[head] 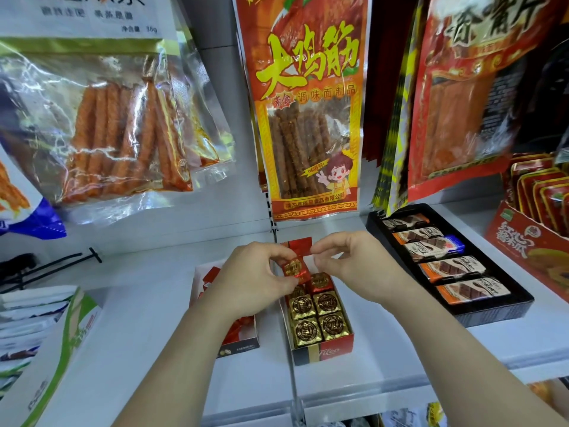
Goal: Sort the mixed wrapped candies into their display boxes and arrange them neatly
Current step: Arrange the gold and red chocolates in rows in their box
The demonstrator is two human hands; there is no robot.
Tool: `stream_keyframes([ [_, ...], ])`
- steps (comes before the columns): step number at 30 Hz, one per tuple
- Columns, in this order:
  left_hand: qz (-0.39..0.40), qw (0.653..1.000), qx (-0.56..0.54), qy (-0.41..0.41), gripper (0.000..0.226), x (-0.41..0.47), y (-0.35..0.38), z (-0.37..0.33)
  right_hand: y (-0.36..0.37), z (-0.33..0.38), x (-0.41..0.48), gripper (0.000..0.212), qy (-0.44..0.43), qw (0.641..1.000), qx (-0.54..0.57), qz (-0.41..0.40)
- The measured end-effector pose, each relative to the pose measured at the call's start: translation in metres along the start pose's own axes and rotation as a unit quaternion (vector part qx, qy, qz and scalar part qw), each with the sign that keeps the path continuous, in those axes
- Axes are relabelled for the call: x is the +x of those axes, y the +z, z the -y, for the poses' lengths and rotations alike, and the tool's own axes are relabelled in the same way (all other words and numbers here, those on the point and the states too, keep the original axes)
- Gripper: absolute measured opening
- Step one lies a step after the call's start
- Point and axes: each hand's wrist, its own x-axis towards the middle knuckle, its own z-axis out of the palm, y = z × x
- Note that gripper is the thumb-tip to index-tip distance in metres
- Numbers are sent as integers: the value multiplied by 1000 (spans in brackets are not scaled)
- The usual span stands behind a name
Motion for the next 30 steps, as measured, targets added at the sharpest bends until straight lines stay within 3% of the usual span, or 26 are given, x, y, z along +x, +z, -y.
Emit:
stream_keyframes([
  [4, 71, 994, 88, -2, 42, 0, 3, 2, -4, -4, -2, 18, -35, 981, -179, 70],
  [13, 120, 988, 102, -10, 33, 4, 8, 9, 4, -5, -2, 30, -64, 960, -259, 81],
  [18, 172, 975, 137, -3, 27, 6, 13, 9, 5, -5, -2, 39, -67, 958, -253, 117],
  [24, 136, 987, 83, -9, 29, 8, 14, 12, 5, -11, 0, 42, -62, 968, -215, 114],
  [30, 114, 991, 70, -4, 26, 10, 15, 16, 3, -12, 2, 31, -73, 980, -184, -12],
])
